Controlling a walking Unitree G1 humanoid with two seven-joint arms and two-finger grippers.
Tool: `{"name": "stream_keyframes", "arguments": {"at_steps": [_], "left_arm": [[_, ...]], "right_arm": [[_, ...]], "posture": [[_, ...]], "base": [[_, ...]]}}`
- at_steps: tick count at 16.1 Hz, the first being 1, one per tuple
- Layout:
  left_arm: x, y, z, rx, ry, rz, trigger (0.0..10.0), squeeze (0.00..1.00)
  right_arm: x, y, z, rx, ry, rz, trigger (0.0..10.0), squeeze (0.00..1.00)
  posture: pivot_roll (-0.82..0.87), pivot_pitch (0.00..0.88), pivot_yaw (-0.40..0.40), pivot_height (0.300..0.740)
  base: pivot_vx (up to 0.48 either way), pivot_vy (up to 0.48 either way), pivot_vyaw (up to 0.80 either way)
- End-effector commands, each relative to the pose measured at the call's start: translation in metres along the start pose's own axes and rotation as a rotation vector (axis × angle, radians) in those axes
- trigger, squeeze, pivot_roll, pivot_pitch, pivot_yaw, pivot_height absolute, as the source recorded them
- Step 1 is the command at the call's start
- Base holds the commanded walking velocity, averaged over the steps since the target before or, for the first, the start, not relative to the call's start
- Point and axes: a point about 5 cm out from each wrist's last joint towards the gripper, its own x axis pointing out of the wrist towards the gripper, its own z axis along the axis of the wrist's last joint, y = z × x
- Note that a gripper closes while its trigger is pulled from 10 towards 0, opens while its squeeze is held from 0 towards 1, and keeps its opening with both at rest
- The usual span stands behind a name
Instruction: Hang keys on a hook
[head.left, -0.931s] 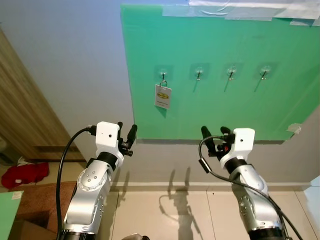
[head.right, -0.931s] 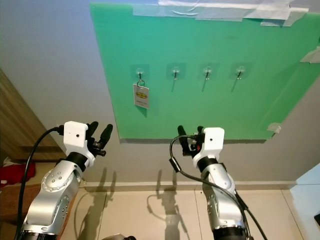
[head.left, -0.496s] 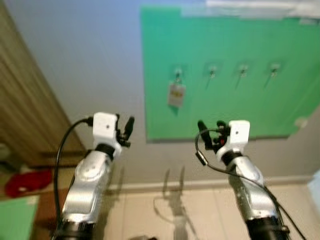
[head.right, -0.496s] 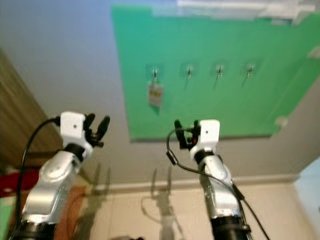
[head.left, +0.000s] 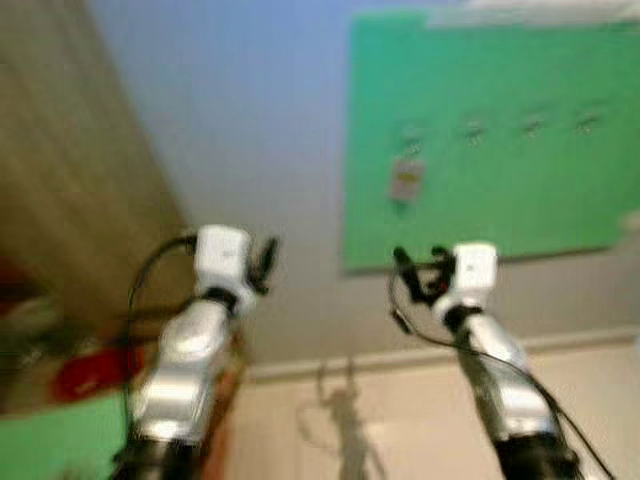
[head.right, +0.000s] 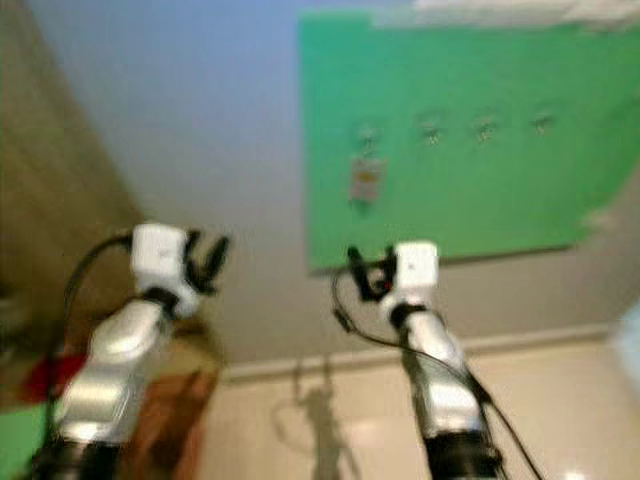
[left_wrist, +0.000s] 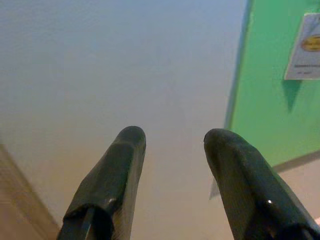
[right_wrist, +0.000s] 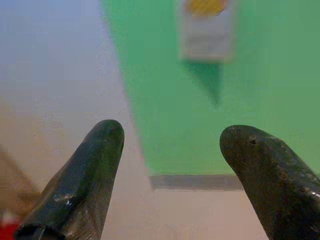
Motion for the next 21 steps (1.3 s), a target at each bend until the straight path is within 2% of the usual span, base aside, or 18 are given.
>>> {"name": "stream_keyframes", "arguments": {"at_steps": [1, 7, 13, 16, 17, 21], "left_arm": [[-0.002, 0.007, -0.004, 0.023, 0.015, 0.029, 10.0, 0.00], [-0.002, 0.007, -0.008, 0.069, 0.025, 0.060, 10.0, 0.00], [-0.001, -0.004, -0.008, 0.063, 0.020, 0.039, 10.0, 0.00], [0.000, -0.003, -0.008, 0.066, 0.021, 0.049, 10.0, 0.00], [0.001, -0.002, -0.009, 0.048, 0.022, 0.061, 10.0, 0.00], [0.003, 0.005, -0.012, 0.069, 0.045, 0.107, 10.0, 0.00]], "right_arm": [[0.002, 0.004, 0.001, 0.001, -0.005, 0.014, 10.0, 0.00], [0.005, 0.003, 0.002, -0.009, 0.000, 0.040, 10.0, 0.00], [0.006, 0.004, 0.001, -0.015, 0.006, 0.052, 10.0, 0.00], [0.006, 0.006, 0.000, -0.016, 0.008, 0.058, 10.0, 0.00], [0.006, 0.006, -0.001, -0.015, 0.008, 0.061, 10.0, 0.00], [0.006, 0.004, -0.001, -0.022, 0.010, 0.061, 10.0, 0.00]], "posture": [[-0.04, 0.000, 0.065, 0.740], [-0.04, 0.000, 0.055, 0.740], [-0.04, 0.000, 0.049, 0.740], [-0.04, 0.000, 0.054, 0.740], [-0.04, 0.000, 0.055, 0.740], [-0.04, 0.000, 0.049, 0.740]], "base": [[0.000, 0.000, 0.73], [0.000, 0.000, 0.70], [0.000, -0.479, 0.68], [0.000, -0.389, 0.68], [0.000, 0.000, 0.68], [0.000, 0.000, 0.68]]}}
